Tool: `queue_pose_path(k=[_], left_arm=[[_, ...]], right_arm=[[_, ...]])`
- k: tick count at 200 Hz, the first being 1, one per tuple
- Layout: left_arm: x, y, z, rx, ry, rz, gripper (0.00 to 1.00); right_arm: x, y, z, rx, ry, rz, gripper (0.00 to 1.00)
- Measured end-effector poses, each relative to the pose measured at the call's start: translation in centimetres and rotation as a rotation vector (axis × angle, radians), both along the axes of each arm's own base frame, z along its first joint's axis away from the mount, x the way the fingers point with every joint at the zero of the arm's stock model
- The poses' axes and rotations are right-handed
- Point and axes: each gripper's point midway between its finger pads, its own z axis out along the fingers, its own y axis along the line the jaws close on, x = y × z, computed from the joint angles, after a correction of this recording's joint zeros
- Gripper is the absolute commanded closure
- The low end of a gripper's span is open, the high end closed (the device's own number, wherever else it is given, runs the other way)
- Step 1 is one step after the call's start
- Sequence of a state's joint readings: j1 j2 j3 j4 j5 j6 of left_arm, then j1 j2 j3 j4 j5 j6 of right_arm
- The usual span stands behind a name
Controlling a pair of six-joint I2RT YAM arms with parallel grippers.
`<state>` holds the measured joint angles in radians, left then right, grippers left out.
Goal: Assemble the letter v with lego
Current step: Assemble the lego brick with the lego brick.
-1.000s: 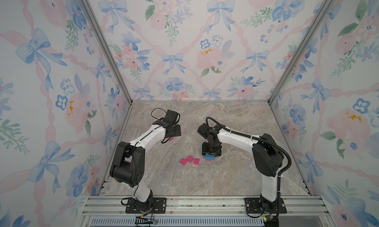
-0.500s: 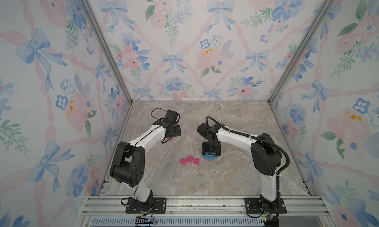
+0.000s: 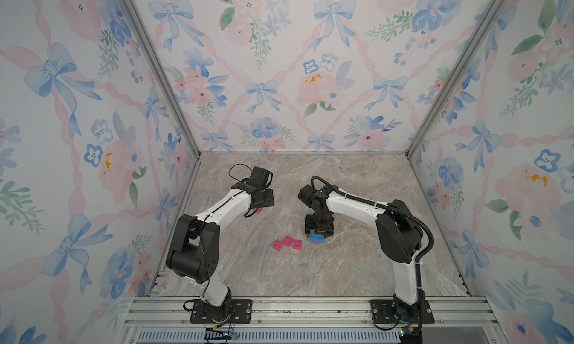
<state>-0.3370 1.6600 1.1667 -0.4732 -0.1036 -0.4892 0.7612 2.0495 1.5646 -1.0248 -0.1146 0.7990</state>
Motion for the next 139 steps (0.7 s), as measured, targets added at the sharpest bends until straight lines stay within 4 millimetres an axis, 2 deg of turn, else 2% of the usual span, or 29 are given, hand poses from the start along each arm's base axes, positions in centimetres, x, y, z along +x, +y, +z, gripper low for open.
queue_pose_path(k=[26,50,71,90,106,139], left_arm=[[0.0,0.0,0.0,-0.001,0.000,0.000,0.36],[0.0,0.0,0.0,0.000,0.000,0.000,0.35],[0.0,-0.1,0.0,-0.005,0.001,-0.003,0.35],[-0.1,-0.1,-0.1,-0.004,0.002,-0.008,0.31],[-0.4,0.0,-0.4,0.008,0.011,-0.018,0.26],[-0.6,0.4,-0.8,0.034,0.018,-0.027,0.14]], right_arm=[[-0.1,0.2,-0.1,0.006,0.020,0.016,0.58],[0.2,0.1,0.0,0.003,0.016,0.042,0.53],[1.5,0.7,0.1,0.002,-0.012,0.086,0.50],[3.1,1.4,0.2,0.004,-0.049,0.127,0.48],[4.1,1.9,0.2,0.004,-0.073,0.149,0.41],[4.7,1.8,0.3,0.008,-0.083,0.172,0.12]])
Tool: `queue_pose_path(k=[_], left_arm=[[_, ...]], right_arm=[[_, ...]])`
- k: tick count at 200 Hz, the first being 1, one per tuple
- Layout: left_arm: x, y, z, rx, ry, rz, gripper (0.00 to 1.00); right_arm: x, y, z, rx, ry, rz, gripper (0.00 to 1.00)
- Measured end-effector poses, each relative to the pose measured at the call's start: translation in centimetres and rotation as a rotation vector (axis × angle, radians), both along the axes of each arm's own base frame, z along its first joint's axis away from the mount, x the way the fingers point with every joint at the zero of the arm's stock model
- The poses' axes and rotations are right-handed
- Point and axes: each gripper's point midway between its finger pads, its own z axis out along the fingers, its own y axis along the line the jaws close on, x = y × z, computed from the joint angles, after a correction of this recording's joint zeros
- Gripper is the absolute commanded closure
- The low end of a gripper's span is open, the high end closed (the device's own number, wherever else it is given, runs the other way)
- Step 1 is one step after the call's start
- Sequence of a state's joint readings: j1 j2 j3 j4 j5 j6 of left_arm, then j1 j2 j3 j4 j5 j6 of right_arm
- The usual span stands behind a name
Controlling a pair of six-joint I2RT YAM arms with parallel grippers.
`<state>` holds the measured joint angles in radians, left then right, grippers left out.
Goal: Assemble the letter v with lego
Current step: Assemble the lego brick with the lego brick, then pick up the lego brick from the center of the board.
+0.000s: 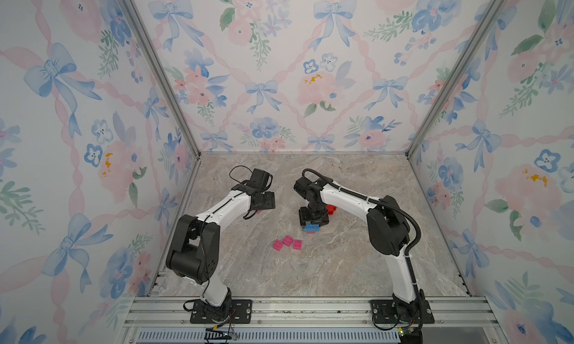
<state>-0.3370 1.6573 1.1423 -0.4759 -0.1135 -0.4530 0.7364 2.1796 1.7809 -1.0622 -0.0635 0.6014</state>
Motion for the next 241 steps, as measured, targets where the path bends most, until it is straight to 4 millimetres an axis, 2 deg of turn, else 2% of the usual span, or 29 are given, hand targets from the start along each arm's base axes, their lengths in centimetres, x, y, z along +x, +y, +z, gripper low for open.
queue_pose_path(k=[17,44,73,87,104,126,136,169,202,241], left_arm=[[0.1,0.1,-0.1,0.008,0.000,0.006,0.10],[1.0,0.2,-0.6,0.026,0.006,0.016,0.09],[2.0,0.5,-2.0,0.070,0.021,0.035,0.16],[2.2,1.0,-3.0,0.105,0.037,0.048,0.17],[2.4,1.7,-4.5,0.150,0.063,0.060,0.18],[2.9,2.3,-6.2,0.201,0.096,0.042,0.18],[3.4,2.4,-6.3,0.210,0.093,0.030,0.19],[3.9,2.0,-6.1,0.217,0.087,-0.027,0.38],[3.0,1.8,-6.7,0.203,0.096,-0.053,0.48],[0.5,2.2,-6.8,0.196,0.115,-0.058,0.56]], right_arm=[[0.3,-0.3,0.0,0.001,-0.002,0.011,0.02],[0.7,-0.6,1.1,0.017,-0.023,0.024,0.00],[0.5,-1.3,5.2,0.053,-0.101,0.035,0.00],[-0.5,-2.4,7.1,0.066,-0.131,0.039,0.01],[-2.2,-3.9,8.3,0.069,-0.140,0.037,0.01],[-4.3,-5.7,8.0,0.052,-0.117,0.027,0.02],[-5.1,-6.3,7.6,0.038,-0.100,0.022,0.02],[-6.0,-7.6,6.6,-0.002,-0.074,0.011,0.03],[-5.8,-8.0,6.7,-0.001,-0.079,-0.002,0.03],[-5.5,-8.5,6.8,-0.003,-0.086,-0.016,0.03]])
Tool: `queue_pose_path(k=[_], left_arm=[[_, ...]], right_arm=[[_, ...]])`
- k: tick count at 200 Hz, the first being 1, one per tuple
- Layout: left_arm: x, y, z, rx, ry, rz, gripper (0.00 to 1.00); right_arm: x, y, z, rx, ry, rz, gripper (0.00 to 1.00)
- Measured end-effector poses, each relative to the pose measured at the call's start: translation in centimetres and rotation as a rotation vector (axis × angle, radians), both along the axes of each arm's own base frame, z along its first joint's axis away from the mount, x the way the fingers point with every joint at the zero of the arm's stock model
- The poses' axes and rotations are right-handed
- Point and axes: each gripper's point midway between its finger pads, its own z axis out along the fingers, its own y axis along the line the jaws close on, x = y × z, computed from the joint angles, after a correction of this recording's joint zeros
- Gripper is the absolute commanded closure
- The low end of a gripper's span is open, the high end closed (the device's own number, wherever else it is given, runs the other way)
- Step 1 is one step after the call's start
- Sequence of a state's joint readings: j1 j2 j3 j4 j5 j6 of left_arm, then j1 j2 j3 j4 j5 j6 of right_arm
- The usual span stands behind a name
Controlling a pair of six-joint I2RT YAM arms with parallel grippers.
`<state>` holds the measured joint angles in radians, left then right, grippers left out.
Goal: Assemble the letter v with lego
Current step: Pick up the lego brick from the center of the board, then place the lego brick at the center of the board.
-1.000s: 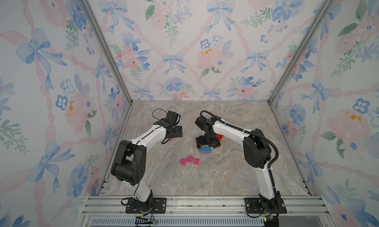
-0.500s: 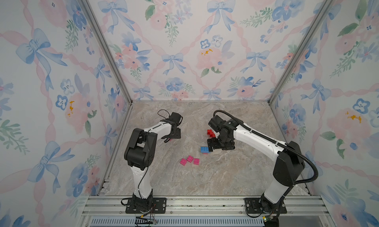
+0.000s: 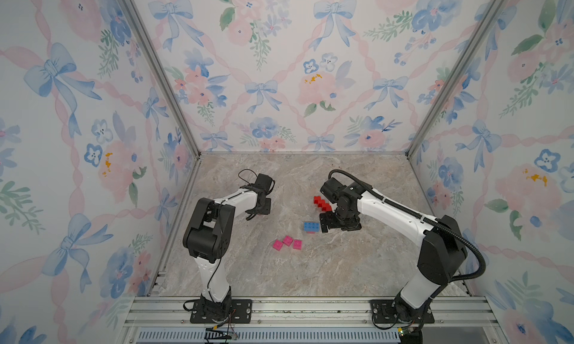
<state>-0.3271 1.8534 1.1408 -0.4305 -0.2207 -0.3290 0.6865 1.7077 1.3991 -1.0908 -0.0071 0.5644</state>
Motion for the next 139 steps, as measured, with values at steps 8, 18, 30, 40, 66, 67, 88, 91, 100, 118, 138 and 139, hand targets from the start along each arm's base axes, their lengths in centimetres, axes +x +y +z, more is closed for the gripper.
queue_pose_path(k=[8,18,30,40,66,67,88,91,100,118,138,139], left_arm=[[-0.4,-0.1,-0.1,-0.001,0.003,-0.002,0.56],[-1.0,-0.4,-0.1,0.000,0.006,-0.007,0.59],[-1.4,-0.9,-0.1,0.006,0.006,-0.020,0.63],[-1.4,-1.3,0.0,0.011,0.001,-0.021,0.69],[-1.8,-2.1,0.1,-0.001,-0.001,-0.020,0.73],[-1.8,-2.2,0.1,-0.002,0.000,-0.019,0.73],[-2.9,-2.9,0.8,-0.024,0.001,0.003,0.79],[-3.2,-3.1,1.0,-0.031,0.000,0.006,0.79],[-4.1,-4.1,2.1,-0.063,-0.015,0.012,0.82],[-6.6,-8.1,5.4,-0.158,-0.076,-0.021,0.86],[-11.0,-15.5,8.5,-0.298,-0.111,-0.124,0.88],[-11.4,-16.0,8.5,-0.308,-0.107,-0.131,0.88]], right_arm=[[0.0,-0.1,-0.1,-0.002,0.002,-0.001,0.03],[-0.1,-0.2,-0.3,-0.005,0.005,-0.002,0.03],[-0.2,-0.4,-0.5,-0.011,0.012,-0.005,0.03],[-0.3,-0.6,-0.6,-0.015,0.016,-0.007,0.03],[-0.5,-1.0,-0.8,-0.016,0.018,-0.014,0.03],[-0.5,-1.1,-0.8,-0.016,0.017,-0.015,0.03],[-0.9,-2.5,-0.6,-0.008,0.010,-0.050,0.04],[-1.0,-2.8,-0.5,-0.006,0.008,-0.059,0.04],[-1.2,-3.9,-0.3,0.001,-0.001,-0.088,0.07],[-1.5,-6.0,0.3,0.023,-0.031,-0.148,0.12],[-1.8,-8.2,1.0,0.050,-0.071,-0.205,0.15],[-1.8,-8.3,1.1,0.051,-0.074,-0.208,0.15]])
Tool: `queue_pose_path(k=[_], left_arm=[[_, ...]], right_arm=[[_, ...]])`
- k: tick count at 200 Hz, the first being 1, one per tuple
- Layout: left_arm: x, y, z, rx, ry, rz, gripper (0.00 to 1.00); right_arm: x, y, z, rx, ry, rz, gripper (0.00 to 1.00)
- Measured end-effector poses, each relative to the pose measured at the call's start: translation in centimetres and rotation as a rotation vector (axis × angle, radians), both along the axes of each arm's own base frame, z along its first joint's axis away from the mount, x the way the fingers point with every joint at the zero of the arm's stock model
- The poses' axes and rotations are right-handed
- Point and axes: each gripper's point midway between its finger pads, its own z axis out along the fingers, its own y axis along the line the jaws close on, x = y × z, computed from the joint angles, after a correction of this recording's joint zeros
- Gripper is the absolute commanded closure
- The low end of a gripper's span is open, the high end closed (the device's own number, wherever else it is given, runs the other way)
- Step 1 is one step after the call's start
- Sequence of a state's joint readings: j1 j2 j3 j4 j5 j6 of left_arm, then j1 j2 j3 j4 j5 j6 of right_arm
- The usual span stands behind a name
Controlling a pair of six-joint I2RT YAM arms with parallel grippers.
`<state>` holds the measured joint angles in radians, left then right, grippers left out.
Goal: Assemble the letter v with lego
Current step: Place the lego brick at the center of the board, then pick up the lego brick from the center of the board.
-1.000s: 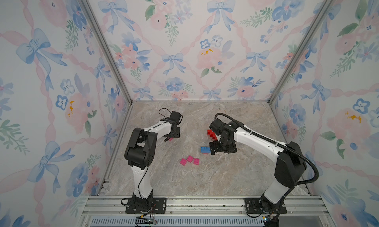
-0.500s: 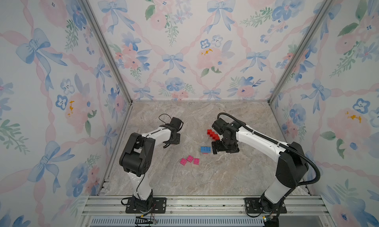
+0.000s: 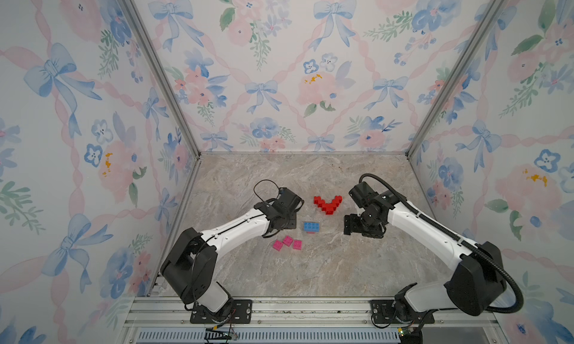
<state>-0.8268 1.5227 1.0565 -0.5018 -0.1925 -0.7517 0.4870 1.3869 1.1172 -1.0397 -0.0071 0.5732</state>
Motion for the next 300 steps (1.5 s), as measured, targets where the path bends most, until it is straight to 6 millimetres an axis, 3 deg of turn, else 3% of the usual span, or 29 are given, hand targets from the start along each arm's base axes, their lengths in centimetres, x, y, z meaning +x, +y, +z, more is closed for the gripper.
queue_pose_path(k=[12,28,48,72,101,130,137,158,170,179,205,210,235,252,270,283,300], left_arm=[[-2.9,-3.6,0.2,-0.046,0.018,-0.057,0.88],[-6.5,-7.4,-1.0,-0.057,0.068,-0.102,0.90],[-9.0,-10.9,-3.1,-0.031,0.110,-0.128,0.91],[-10.2,-13.9,-5.9,0.004,0.143,-0.141,0.94],[-9.6,-15.3,-8.2,0.042,0.159,-0.132,0.90],[-8.8,-16.9,-7.9,0.028,0.148,-0.148,0.71],[-8.7,-17.1,-8.0,0.028,0.149,-0.155,0.66],[-8.3,-17.1,-8.2,0.036,0.153,-0.171,0.43],[-7.9,-16.9,-8.2,0.045,0.147,-0.178,0.21],[-7.5,-16.8,-7.9,0.042,0.140,-0.180,0.12],[-6.2,-15.7,-5.5,0.023,0.105,-0.177,0.07],[-5.9,-15.3,-4.6,0.013,0.087,-0.174,0.07],[-3.7,-11.8,2.2,-0.057,-0.045,-0.137,0.22],[-0.8,-7.3,7.6,-0.113,-0.164,-0.067,0.39],[3.8,-0.4,11.8,-0.140,-0.278,0.086,0.56],[6.5,3.9,12.7,-0.117,-0.324,0.180,0.72],[8.7,7.8,11.4,-0.063,-0.320,0.226,0.88]], right_arm=[[-0.1,-1.2,0.3,0.012,-0.017,-0.033,0.16],[-0.2,-2.8,0.4,0.021,-0.030,-0.076,0.17],[-0.4,-4.5,0.5,0.021,-0.045,-0.113,0.18],[-0.8,-5.2,0.5,0.019,-0.055,-0.116,0.18],[-1.3,-5.4,0.3,0.016,-0.054,-0.105,0.15],[-1.6,-5.3,0.2,0.023,-0.055,-0.092,0.00],[-1.6,-5.3,0.3,0.027,-0.057,-0.088,0.03],[-1.7,-5.3,0.3,0.027,-0.058,-0.090,0.03],[-1.7,-5.3,0.3,0.027,-0.058,-0.091,0.03],[-1.8,-5.3,0.3,0.023,-0.057,-0.092,0.03],[-2.2,-5.0,0.7,0.009,-0.059,-0.102,0.02],[-2.3,-4.8,0.8,0.008,-0.059,-0.101,0.00],[-3.3,-1.7,1.7,0.004,-0.074,-0.051,0.14],[-4.2,1.7,1.7,0.014,-0.077,0.001,0.17],[-4.8,6.1,1.0,0.018,-0.050,0.068,0.19],[-4.7,9.7,0.0,0.014,-0.032,0.103,0.20],[-4.0,14.4,-1.5,0.024,-0.020,0.129,0.22]])
